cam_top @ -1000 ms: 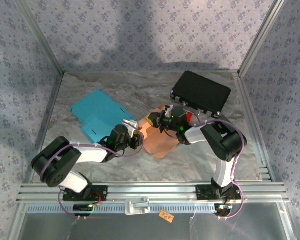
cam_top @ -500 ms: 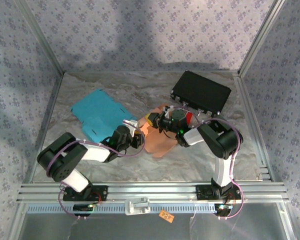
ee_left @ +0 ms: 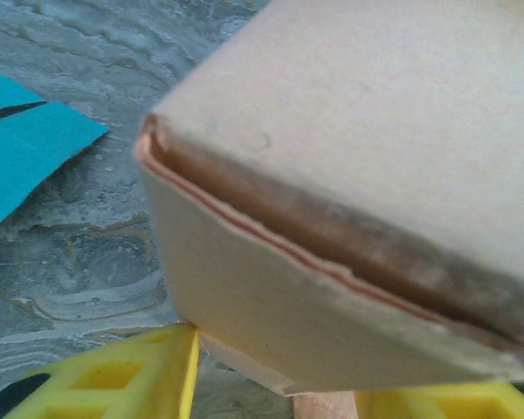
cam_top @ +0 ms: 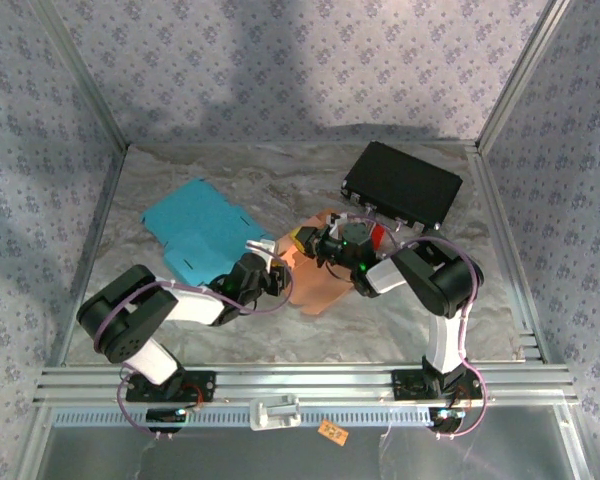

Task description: Fold the paper box

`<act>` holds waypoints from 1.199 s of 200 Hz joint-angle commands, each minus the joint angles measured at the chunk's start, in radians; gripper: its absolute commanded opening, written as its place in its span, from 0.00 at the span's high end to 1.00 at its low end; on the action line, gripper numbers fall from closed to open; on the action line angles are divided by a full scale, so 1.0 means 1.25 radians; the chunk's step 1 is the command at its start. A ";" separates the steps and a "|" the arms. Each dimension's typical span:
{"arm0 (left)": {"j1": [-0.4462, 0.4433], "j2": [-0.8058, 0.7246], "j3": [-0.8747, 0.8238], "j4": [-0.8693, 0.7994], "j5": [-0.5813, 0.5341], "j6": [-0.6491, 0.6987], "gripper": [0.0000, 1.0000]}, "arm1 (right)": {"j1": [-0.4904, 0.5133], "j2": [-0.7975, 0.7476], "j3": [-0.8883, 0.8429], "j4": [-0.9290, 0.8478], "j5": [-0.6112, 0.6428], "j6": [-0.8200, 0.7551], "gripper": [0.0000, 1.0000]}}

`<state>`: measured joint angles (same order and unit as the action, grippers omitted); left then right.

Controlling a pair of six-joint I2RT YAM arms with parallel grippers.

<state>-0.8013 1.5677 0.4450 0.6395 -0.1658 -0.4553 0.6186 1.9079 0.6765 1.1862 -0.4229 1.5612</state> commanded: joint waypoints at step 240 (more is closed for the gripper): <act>-0.107 0.084 0.087 0.103 -0.318 -0.010 0.66 | 0.037 -0.038 -0.028 -0.038 0.124 0.086 1.00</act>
<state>-0.8948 1.6684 0.5179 0.7704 -0.5385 -0.4393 0.6598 1.8957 0.6510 1.1999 -0.3019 1.6600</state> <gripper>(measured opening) 0.351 0.056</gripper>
